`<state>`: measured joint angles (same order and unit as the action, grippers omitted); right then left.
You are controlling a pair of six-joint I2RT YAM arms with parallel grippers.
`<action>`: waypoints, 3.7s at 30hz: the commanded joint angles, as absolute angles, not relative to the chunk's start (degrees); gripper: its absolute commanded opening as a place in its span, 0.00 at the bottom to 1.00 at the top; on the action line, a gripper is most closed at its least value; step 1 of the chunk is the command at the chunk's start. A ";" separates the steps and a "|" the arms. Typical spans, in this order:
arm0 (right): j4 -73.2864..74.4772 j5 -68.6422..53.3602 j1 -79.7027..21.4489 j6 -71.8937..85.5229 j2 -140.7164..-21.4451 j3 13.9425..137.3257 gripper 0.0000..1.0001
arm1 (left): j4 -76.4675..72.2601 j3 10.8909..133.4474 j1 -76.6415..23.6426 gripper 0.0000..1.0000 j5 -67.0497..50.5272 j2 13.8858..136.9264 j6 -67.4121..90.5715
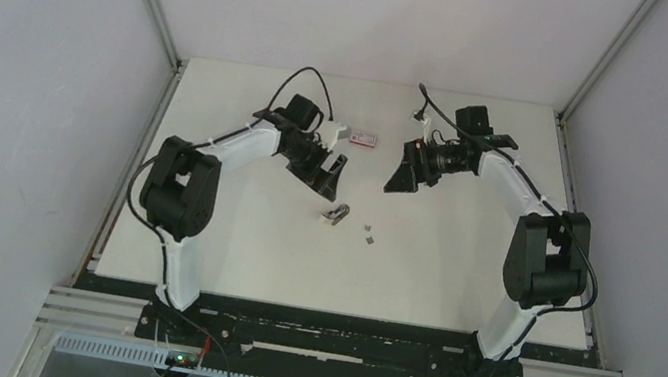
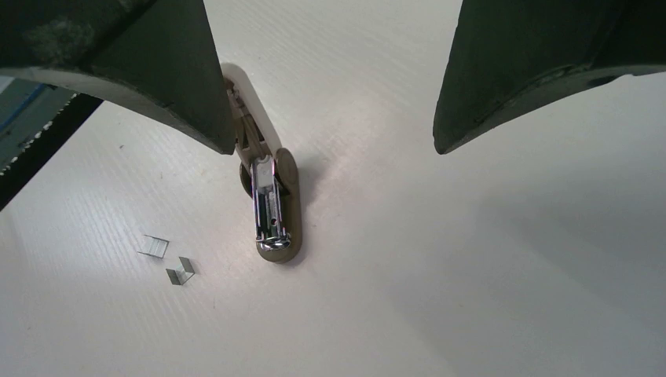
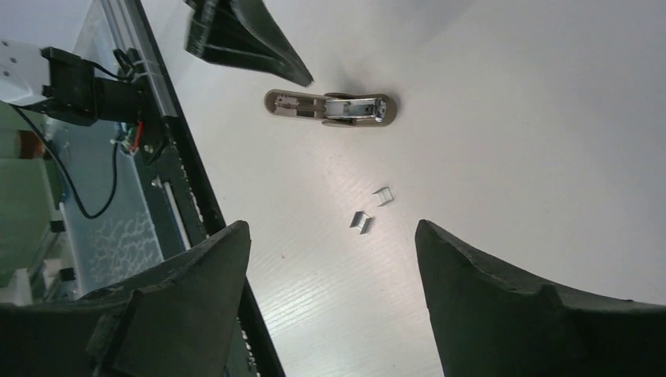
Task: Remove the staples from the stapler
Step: Place the stapler at the center of the board, then adjust the stapler at the center of the board.
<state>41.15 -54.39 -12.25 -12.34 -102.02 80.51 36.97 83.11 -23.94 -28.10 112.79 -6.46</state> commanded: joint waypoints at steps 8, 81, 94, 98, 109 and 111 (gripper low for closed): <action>38.75 -46.50 -19.37 -31.46 -93.09 76.96 1.00 | 40.22 81.19 -16.97 1.00 -24.07 95.69 -17.01; 18.03 -11.70 -40.17 -32.90 -118.22 88.57 0.99 | 42.16 54.78 10.45 1.00 -36.95 62.56 -27.26; 29.00 -18.12 -34.47 -22.14 -107.38 90.42 1.00 | 38.56 56.20 10.26 1.00 -38.45 65.04 -22.34; 29.76 -18.99 -28.51 -16.67 -101.86 87.24 1.00 | 35.43 57.68 6.19 1.00 -35.93 67.23 -18.96; 28.74 -19.05 -15.28 -14.76 -89.79 76.56 1.00 | 28.64 65.89 -18.07 1.00 -21.45 79.85 -7.30; 27.98 -19.56 -14.20 -14.92 -88.92 75.48 1.00 | 28.60 69.50 -21.13 1.00 -20.77 83.85 -5.27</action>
<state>29.47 -18.13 -15.53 -16.47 -92.33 77.08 31.59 61.65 -15.99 -24.21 78.61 -11.44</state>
